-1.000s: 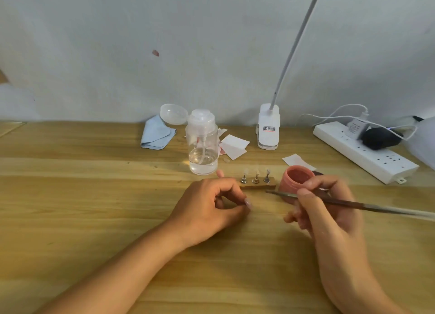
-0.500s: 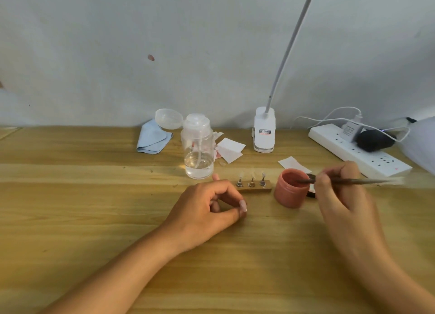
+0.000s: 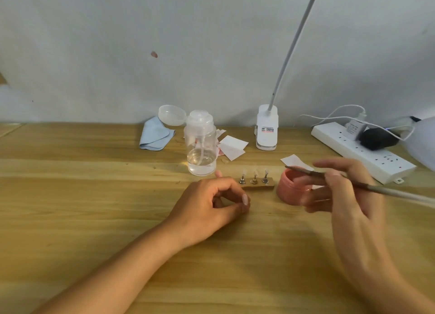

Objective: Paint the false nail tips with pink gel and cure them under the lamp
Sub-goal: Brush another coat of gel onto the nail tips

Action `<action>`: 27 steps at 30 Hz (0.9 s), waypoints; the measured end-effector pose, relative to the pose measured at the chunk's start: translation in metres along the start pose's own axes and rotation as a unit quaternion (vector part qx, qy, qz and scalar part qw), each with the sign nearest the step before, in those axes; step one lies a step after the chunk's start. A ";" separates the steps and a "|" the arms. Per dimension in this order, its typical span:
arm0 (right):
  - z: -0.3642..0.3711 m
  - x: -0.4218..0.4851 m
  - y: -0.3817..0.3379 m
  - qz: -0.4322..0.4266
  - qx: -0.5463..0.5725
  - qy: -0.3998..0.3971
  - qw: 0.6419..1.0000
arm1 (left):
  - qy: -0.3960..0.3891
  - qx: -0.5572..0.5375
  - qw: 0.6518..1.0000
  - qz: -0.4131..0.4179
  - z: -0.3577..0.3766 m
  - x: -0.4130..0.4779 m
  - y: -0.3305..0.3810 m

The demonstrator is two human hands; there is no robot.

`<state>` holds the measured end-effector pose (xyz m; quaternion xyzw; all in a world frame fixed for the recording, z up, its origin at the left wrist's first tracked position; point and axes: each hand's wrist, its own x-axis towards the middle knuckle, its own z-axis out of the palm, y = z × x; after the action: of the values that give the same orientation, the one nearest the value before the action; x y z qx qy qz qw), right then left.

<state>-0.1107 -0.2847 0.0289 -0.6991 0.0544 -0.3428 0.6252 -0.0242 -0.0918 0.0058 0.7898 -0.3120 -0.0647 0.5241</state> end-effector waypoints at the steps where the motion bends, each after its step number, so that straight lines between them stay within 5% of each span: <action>1: 0.004 -0.005 -0.001 0.016 0.032 -0.014 0.999 | -0.001 -0.001 1.000 -0.002 0.000 0.000 0.000; 7: 0.020 -0.024 0.003 0.121 0.111 -0.048 0.985 | -0.001 -0.004 1.000 -0.013 0.000 0.000 -0.001; 27: 0.022 -0.027 0.005 0.107 0.049 -0.092 0.989 | 0.009 0.034 0.999 0.005 0.001 -0.001 -0.003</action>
<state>-0.1175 -0.2541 0.0139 -0.6862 0.0540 -0.2101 0.6943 -0.0244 -0.0918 0.0028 0.8061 -0.3130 -0.0450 0.5002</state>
